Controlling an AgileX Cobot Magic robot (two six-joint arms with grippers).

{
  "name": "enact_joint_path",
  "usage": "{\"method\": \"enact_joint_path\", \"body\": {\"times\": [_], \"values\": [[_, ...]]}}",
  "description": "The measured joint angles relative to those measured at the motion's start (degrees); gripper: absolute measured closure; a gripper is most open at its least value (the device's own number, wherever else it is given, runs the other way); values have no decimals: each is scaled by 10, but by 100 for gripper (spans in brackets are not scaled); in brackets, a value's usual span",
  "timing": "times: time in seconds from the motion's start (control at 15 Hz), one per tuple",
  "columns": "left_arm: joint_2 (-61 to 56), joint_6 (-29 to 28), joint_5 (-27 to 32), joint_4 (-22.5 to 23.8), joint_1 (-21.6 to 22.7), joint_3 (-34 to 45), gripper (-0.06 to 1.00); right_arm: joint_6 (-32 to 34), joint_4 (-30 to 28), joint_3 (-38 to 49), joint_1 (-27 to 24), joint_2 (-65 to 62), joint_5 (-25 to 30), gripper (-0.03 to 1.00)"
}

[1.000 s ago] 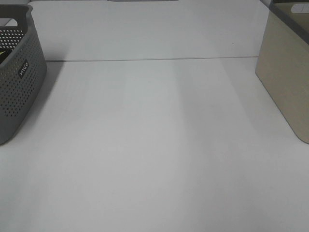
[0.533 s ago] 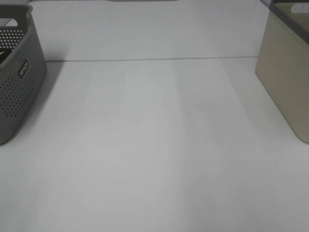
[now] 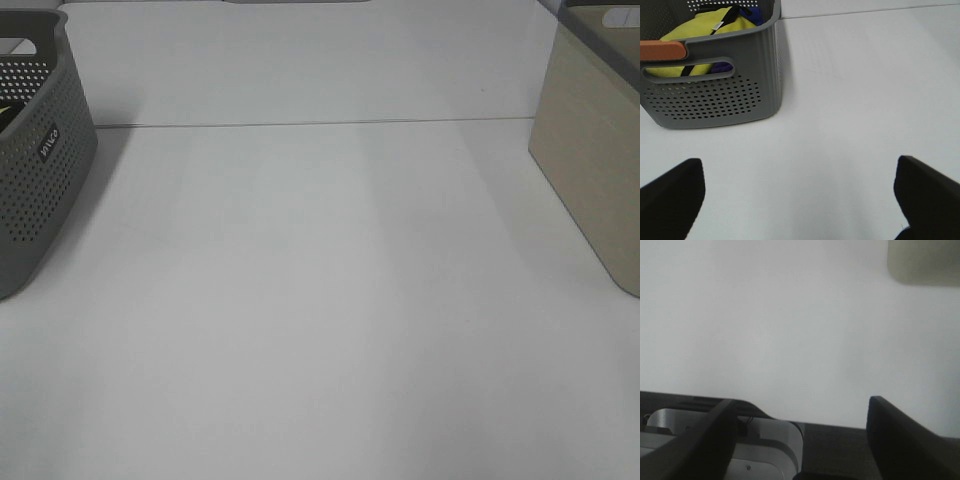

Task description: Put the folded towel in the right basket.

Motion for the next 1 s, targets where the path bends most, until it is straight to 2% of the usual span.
{"method": "enact_joint_path", "body": {"times": [0.2,0.33,0.4,0.47,0.67,1.0], "values": [[0,0,0,0,0,0,-3,0,0,133,0,-133,0,28],[0,0,0,0,0,0,-3,0,0,178,0,-195,1,28],[0,0,0,0,0,0,-3,-1,0,206,0,-249,-7,28],[0,0,0,0,0,0,-3,-14,0,238,0,-330,-40,28],[0,0,0,0,0,0,-3,-43,7,241,0,-419,-72,28],[0,0,0,0,0,0,-3,-54,25,252,0,-492,-73,28]]}}
